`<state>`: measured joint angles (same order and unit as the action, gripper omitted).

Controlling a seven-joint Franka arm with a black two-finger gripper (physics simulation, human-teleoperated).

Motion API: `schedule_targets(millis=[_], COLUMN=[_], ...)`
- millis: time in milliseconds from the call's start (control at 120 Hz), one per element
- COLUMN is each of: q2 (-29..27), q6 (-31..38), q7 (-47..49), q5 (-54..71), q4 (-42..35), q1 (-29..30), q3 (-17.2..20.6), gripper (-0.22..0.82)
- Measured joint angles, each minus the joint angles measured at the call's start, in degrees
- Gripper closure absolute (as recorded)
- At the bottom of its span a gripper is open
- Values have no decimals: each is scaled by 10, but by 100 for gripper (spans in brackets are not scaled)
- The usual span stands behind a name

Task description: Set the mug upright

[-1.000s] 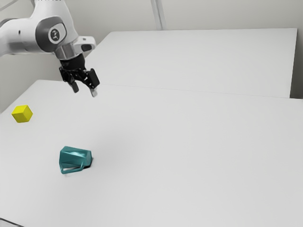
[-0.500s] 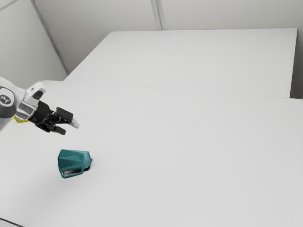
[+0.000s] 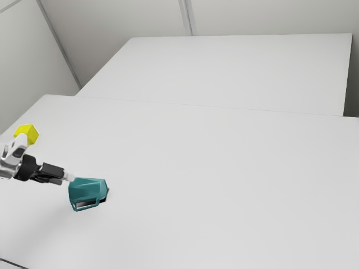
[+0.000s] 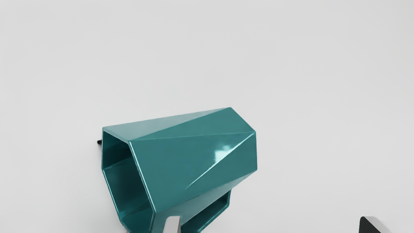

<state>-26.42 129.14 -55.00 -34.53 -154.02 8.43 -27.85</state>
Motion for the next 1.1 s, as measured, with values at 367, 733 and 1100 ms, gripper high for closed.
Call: schedule_targets(millis=[367, 733, 1100], q2=[110, 133, 148], q6=[-2, 4, 5], q7=[-166, -304, -398], q5=[-74, -172, -238], q4=[0, 0, -3], q1=[52, 33, 4], q3=[4, 6, 7], gripper=[0, 0, 8])
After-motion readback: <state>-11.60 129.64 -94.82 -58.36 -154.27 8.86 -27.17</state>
